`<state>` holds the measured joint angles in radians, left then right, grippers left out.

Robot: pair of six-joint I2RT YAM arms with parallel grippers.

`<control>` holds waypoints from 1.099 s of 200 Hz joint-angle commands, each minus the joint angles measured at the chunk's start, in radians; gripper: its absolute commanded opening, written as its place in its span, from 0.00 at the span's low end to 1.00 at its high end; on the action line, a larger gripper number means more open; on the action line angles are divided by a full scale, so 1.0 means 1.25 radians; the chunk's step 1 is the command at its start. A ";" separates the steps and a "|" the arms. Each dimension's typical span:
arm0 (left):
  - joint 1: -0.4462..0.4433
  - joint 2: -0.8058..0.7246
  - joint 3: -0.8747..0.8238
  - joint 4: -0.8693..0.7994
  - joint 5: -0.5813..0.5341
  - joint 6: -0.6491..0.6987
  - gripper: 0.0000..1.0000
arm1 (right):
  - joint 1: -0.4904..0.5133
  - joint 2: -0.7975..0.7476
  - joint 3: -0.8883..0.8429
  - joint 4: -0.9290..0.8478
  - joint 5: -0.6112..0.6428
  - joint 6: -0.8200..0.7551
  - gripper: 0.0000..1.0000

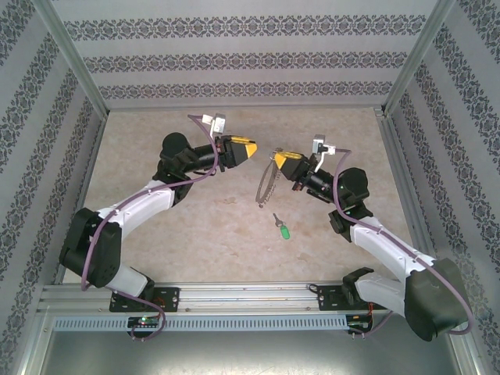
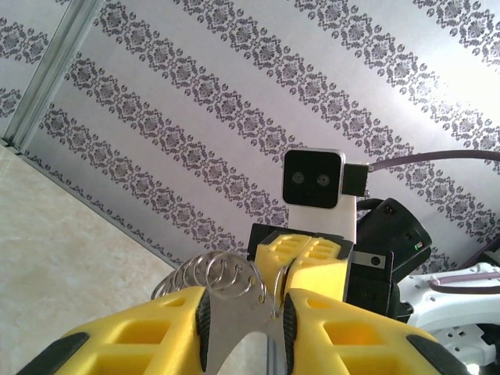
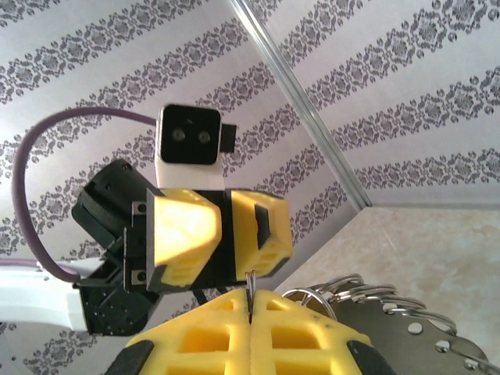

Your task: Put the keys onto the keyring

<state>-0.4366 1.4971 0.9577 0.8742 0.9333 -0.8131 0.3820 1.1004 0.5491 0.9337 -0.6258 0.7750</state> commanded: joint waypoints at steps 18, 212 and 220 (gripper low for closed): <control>-0.008 0.016 -0.006 0.126 -0.004 -0.075 0.32 | 0.016 0.020 0.033 0.095 0.028 0.012 0.00; -0.056 0.045 -0.019 0.157 0.016 -0.083 0.29 | 0.054 0.088 0.072 0.111 0.037 0.014 0.00; -0.057 0.043 -0.019 0.157 0.015 -0.082 0.28 | 0.054 0.088 0.072 0.110 0.037 0.014 0.00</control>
<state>-0.4919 1.5497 0.9401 1.0073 0.9379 -0.9218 0.4416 1.2102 0.6033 0.9993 -0.5907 0.7872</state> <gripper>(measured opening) 0.292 0.056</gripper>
